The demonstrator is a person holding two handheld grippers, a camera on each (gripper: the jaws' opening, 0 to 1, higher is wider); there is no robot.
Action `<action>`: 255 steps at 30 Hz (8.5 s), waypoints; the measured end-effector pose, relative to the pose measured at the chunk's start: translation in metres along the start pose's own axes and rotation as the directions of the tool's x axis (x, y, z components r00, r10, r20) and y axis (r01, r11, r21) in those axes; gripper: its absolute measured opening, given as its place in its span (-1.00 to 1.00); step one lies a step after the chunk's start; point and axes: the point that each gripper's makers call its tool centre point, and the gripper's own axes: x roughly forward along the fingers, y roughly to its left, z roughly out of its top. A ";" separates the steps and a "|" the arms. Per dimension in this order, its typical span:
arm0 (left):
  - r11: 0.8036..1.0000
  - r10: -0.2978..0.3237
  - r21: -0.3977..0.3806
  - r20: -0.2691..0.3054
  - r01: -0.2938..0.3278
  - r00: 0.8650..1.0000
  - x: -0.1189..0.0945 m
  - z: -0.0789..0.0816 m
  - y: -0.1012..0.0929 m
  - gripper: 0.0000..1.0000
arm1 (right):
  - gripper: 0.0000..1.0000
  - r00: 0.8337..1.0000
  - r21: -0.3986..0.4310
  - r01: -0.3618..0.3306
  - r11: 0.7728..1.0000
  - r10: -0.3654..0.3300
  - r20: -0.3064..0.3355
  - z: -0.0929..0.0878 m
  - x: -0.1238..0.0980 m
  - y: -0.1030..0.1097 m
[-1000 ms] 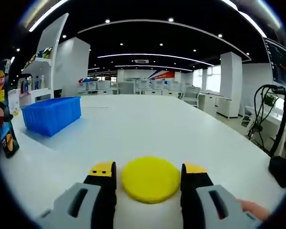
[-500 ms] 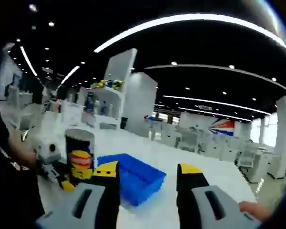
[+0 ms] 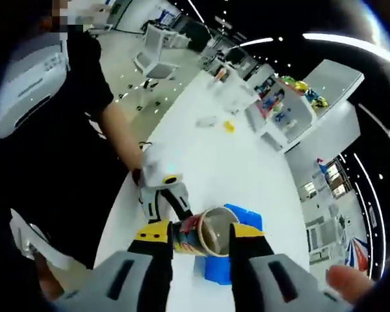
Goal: Open the lid of the chip container on the table, take out the chips, place them into the box in front of the container, and close the lid
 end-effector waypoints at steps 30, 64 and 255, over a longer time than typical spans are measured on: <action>0.973 0.094 0.182 0.254 -0.143 0.963 -0.019 0.054 0.004 0.06 | -0.98 0.912 0.203 -0.181 0.962 0.242 -0.332 -0.011 0.034 0.010; 0.956 0.217 0.188 0.056 -0.223 0.975 0.018 0.026 -0.007 0.05 | -0.99 0.927 0.848 0.176 0.500 0.206 -0.314 -0.009 0.042 0.002; 0.774 -0.378 0.235 -0.574 0.588 0.727 -0.045 -0.033 -0.027 -0.13 | -0.99 0.848 0.819 -0.522 -0.238 -0.048 0.527 -0.136 0.095 0.100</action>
